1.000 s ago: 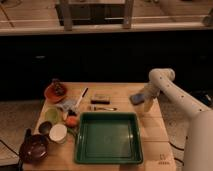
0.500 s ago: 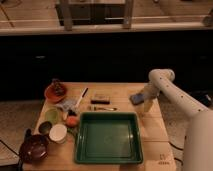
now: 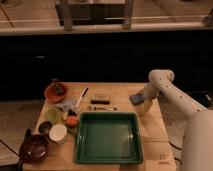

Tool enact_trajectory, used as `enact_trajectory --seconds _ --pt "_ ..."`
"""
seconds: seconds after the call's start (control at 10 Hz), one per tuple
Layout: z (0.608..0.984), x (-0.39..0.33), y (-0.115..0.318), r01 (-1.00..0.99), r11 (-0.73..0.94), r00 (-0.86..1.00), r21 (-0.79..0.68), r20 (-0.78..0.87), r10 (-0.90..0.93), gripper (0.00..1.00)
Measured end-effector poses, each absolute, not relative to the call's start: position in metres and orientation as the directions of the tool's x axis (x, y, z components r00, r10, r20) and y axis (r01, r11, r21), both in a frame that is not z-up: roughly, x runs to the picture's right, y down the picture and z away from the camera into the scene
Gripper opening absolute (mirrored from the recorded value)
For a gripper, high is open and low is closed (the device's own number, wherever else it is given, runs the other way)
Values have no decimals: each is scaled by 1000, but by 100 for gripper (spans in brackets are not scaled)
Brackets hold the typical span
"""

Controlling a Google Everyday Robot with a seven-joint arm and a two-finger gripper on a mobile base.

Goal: Place sponge in tray

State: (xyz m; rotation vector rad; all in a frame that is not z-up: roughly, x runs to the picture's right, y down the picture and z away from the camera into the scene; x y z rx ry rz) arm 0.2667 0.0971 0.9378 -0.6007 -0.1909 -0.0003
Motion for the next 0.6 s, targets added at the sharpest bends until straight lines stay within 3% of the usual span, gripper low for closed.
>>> enact_trajectory --seconds 0.6 --pt "943 266 98 48 825 982 -563 179 65 80"
